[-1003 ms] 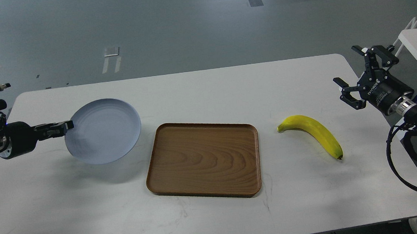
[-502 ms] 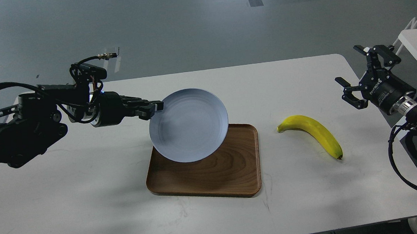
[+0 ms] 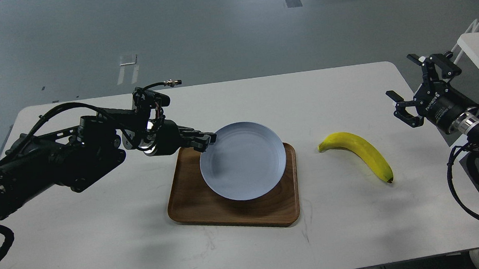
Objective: Place banana on plate with both arms
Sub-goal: 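Carry the plate with the left gripper over the wooden tray, then lower the plate onto the tray, release, and raise the left gripper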
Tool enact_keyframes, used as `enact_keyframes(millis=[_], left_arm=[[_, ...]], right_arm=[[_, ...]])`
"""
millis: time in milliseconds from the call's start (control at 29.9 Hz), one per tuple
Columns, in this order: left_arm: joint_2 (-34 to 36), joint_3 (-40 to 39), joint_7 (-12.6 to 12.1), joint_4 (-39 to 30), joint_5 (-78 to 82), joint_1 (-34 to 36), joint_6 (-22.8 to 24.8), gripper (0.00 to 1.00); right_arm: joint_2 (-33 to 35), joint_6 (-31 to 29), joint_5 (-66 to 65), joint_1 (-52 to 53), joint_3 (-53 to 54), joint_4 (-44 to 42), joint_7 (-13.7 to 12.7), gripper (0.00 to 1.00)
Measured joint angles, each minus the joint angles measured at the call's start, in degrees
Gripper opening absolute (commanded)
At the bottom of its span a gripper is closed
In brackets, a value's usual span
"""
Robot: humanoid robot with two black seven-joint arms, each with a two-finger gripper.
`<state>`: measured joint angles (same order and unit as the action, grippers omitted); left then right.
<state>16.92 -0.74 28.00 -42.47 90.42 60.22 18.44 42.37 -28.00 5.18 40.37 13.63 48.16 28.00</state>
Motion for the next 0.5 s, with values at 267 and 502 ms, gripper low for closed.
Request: enact_keyframes(millis=[267, 502], left_arm=[[-2.9, 4.3, 0.0, 3.3, -0.2, -0.1, -0.1, 0.00], [-5.0, 4.4, 0.0, 5.4, -0.5, -0.2, -0.1, 0.36]], right_arm=[[0.6, 0.0, 0.0, 0.1, 0.0, 0.0, 0.0, 1.00], [1.3, 0.0, 0.0, 0.1, 0.0, 0.0, 0.0, 1.00]])
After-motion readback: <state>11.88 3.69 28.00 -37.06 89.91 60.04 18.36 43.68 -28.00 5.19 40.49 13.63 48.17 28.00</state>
